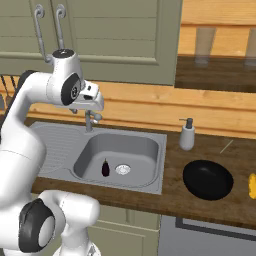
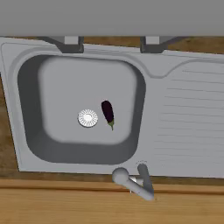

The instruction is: Pick the eggplant from the sink and place it in the bowl. Then pick the bowl and place it in the microwave. Then close the microwave door and press the start button.

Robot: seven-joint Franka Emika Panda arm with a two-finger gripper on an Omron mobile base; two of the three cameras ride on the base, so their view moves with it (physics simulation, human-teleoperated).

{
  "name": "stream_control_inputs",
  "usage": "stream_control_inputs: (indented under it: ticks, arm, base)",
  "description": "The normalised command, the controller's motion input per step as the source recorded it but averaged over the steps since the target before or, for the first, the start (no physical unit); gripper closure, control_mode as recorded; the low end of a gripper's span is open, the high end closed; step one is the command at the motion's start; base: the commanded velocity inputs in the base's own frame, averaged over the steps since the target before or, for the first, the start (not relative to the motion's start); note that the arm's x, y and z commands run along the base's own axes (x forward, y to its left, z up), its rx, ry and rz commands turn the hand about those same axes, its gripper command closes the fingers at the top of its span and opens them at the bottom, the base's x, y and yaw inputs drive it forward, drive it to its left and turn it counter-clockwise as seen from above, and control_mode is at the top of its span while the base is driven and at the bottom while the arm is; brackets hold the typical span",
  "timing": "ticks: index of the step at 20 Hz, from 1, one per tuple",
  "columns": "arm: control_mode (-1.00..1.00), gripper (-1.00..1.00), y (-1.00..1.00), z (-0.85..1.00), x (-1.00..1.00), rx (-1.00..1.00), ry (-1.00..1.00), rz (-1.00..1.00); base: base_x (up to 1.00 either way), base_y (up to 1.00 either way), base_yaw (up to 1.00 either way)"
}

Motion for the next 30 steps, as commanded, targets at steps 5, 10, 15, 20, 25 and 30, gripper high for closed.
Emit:
stream_control_inputs:
  ticks: [5,10,15,20,25,30]
  arm:
    - [-1.00,-1.00,0.04,0.00,-0.12,-0.01,-0.01,0.01]
    - [-1.00,-1.00,0.07,-0.34,-0.35,-0.04,0.00,0.04]
    - [-1.00,-1.00,-0.02,-0.94,-0.04,-0.02,0.01,0.02]
    - [-1.00,-1.00,-0.11,-0.62,0.01,0.00,0.01,0.00]
    - [-1.00,-1.00,-0.41,-0.48,0.06,0.04,0.00,0.03]
    - [-1.00,-1.00,-0.15,-0.55,0.32,0.00,0.00,0.00]
  base:
    - [0.00,0.00,0.00]
    - [0.00,0.00,0.00]
    - [0.00,0.00,0.00]
    - [0.00,0.00,0.00]
    - [0.00,0.00,0.00]
    - [0.00,0.00,0.00]
